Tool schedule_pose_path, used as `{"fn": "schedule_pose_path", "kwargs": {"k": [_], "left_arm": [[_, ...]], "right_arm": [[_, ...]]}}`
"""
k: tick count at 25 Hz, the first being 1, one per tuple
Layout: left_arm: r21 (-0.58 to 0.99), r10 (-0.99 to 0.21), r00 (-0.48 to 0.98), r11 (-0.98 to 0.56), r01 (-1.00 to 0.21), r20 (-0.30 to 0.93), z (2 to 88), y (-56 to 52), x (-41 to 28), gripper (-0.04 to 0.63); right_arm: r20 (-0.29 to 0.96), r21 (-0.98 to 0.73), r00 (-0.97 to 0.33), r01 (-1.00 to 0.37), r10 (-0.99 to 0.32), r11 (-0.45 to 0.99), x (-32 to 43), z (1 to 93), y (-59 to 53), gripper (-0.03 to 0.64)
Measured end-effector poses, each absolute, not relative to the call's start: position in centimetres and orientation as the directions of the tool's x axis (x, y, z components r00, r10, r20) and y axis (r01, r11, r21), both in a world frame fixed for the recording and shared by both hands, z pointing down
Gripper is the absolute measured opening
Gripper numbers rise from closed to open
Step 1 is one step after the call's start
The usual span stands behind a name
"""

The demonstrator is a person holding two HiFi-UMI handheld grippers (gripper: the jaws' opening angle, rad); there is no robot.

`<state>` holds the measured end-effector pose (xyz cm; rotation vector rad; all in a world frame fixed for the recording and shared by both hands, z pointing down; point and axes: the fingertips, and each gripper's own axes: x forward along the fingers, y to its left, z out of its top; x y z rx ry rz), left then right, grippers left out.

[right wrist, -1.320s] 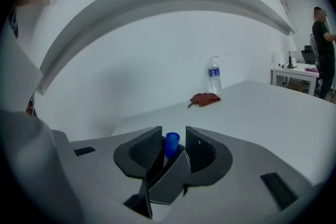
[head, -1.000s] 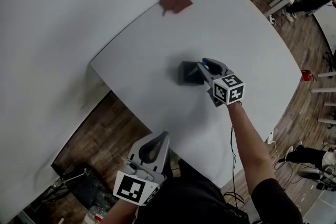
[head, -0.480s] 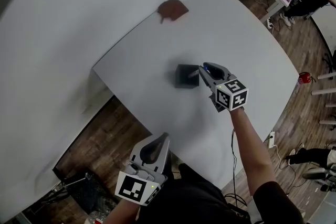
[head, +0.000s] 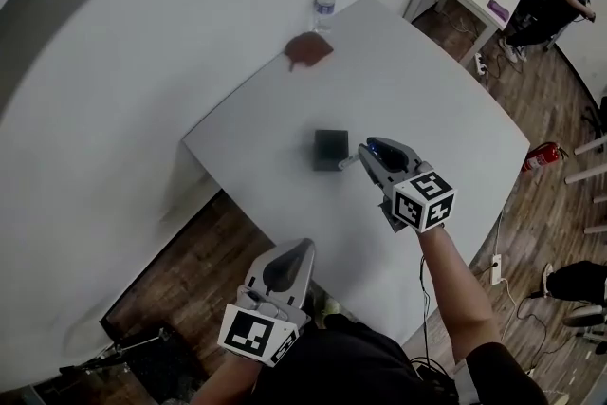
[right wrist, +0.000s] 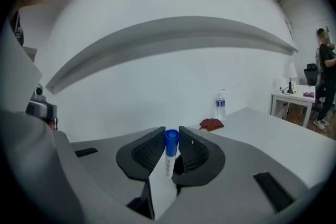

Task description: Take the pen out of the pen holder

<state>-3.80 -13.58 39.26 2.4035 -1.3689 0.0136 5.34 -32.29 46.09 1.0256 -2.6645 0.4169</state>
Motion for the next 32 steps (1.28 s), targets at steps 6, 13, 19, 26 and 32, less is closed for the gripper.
{"fn": "schedule_pose_path", "kwargs": {"k": [6,13,19,26,32], "left_arm": [[0.283,-0.842,0.511,-0.454,-0.845,0.174,37.1,-11.9,-2.7,0.006],[0.262,-0.86,0.493,-0.449,-0.854,0.134,34.5,-10.5,-2.0,0.006],[0.241,-0.863,0.494,-0.46,-0.855,0.108,32.8,-9.1,-0.9,0.006],[0.221,-0.856,0.509,-0.48,-0.849,0.095,31.7,-7.5,0.9,0.006],[0.202,-0.86,0.505,-0.483,-0.852,0.072,30.6,-6.5,1.5,0.006]], "right_arm": [[0.28,-0.178,-0.755,-0.648,-0.593,0.74,4.9,39.8,-26.7,0.086],[0.219,-0.163,-0.81,-0.58,-0.544,0.798,3.8,34.2,-19.2,0.086],[0.192,-0.141,-0.827,-0.556,-0.528,0.819,4.3,31.4,-15.6,0.086],[0.175,-0.111,-0.845,-0.527,-0.506,0.843,5.0,29.5,-11.4,0.086],[0.166,-0.093,-0.855,-0.509,-0.49,0.856,5.1,29.0,-9.0,0.086]]}}
